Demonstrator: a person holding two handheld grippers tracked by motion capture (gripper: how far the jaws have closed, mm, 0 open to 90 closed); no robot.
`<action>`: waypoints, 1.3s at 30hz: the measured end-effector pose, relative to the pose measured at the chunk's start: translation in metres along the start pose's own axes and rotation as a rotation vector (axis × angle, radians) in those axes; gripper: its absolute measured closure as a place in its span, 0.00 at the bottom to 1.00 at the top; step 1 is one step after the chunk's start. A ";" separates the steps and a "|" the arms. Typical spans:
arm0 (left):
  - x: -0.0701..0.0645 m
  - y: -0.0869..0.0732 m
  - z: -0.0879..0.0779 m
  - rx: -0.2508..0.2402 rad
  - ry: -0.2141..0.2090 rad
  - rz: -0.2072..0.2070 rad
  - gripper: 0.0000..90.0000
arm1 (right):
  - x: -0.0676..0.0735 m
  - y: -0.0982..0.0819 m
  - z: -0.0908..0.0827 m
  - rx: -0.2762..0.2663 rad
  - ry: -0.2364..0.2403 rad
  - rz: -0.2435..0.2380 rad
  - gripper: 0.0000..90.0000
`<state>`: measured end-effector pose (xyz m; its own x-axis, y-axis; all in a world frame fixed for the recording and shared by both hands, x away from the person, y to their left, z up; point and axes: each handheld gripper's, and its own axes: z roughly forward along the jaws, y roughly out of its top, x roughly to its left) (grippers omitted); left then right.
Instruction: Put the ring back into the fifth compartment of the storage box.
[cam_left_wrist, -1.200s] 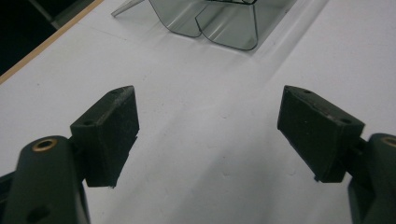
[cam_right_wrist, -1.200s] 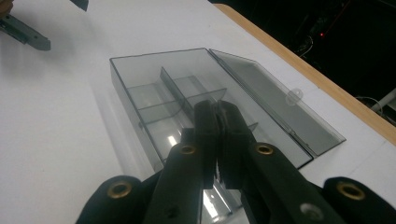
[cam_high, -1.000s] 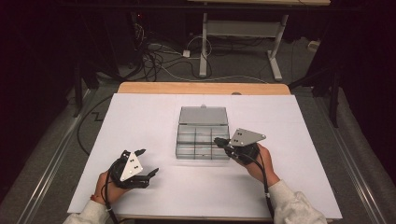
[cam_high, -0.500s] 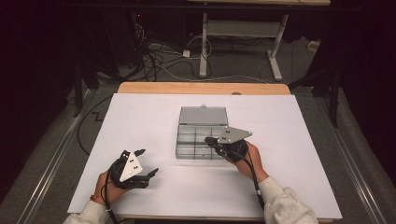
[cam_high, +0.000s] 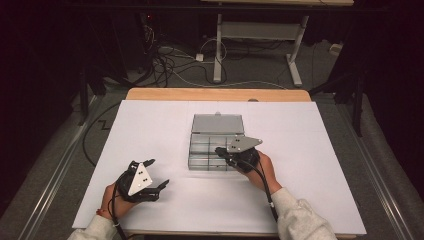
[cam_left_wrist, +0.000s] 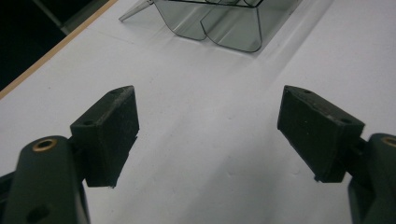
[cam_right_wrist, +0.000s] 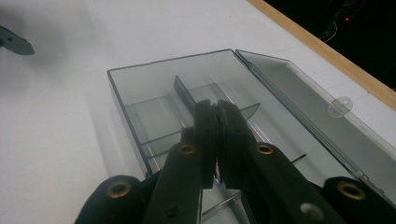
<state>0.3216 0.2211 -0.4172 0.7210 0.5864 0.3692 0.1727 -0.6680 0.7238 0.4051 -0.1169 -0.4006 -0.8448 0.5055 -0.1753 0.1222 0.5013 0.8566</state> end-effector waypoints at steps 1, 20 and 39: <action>0.000 0.000 0.000 0.000 0.000 0.000 0.23 | 0.000 0.000 0.001 0.005 -0.002 0.002 0.98; -0.001 0.000 0.000 0.007 -0.007 0.004 0.23 | 0.002 -0.002 0.008 0.023 -0.005 0.016 0.94; -0.001 0.000 0.001 0.008 -0.013 -0.003 0.23 | 0.000 0.000 -0.022 -0.041 -0.068 0.021 0.73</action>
<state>0.3212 0.2197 -0.4178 0.7294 0.5821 0.3594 0.1801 -0.6702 0.7200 0.3937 -0.1325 -0.3899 -0.8048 0.5629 -0.1881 0.1172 0.4615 0.8794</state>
